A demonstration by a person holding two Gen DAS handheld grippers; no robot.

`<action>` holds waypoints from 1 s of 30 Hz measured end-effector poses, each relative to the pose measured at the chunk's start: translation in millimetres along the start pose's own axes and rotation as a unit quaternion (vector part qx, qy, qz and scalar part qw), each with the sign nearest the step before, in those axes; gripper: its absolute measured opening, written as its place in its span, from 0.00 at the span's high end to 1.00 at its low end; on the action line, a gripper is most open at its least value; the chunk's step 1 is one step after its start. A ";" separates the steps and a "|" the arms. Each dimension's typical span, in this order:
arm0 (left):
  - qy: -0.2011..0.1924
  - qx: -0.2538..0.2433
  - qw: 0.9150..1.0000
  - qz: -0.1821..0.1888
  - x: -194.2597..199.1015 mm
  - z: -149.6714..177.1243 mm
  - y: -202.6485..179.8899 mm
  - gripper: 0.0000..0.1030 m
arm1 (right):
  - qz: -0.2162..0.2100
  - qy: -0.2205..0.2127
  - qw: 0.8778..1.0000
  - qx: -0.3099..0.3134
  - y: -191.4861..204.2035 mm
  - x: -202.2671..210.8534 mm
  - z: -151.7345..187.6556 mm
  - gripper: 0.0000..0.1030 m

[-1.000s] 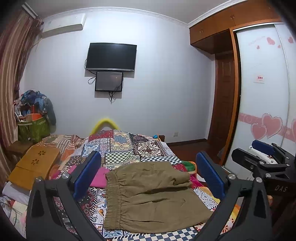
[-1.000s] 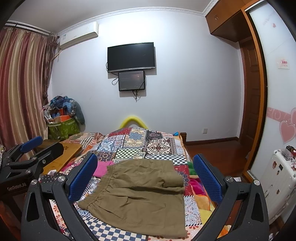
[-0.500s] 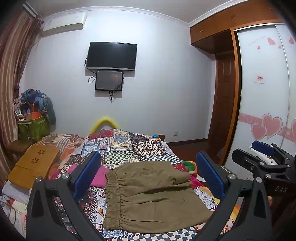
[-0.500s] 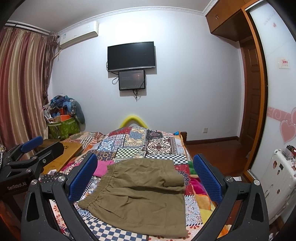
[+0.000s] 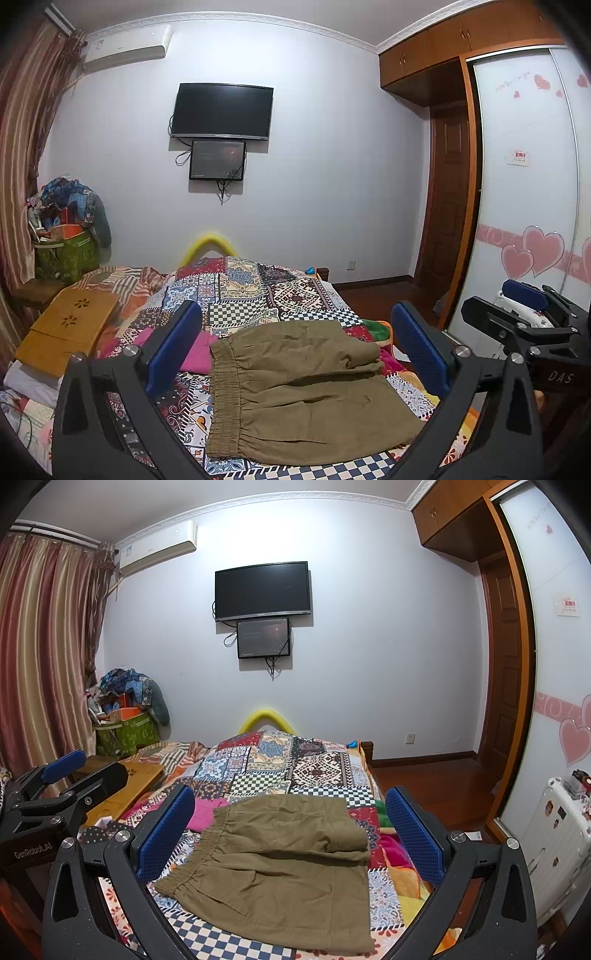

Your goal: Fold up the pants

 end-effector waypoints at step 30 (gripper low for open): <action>0.015 0.005 1.000 -0.005 -16.5 7.7 7.7 0.00 | 0.003 0.011 1.000 -0.004 -3.6 -11.6 5.1 0.00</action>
Point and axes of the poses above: each gripper's, at about its wrist camera, not at the fingertips, and x roughly against the way its jaws point, y to its left, z to its underside, the point moved 4 cm from there along -x, roughly the way its jaws point, and after that the axes turned 3 degrees about -x, right-handed, at the moved point
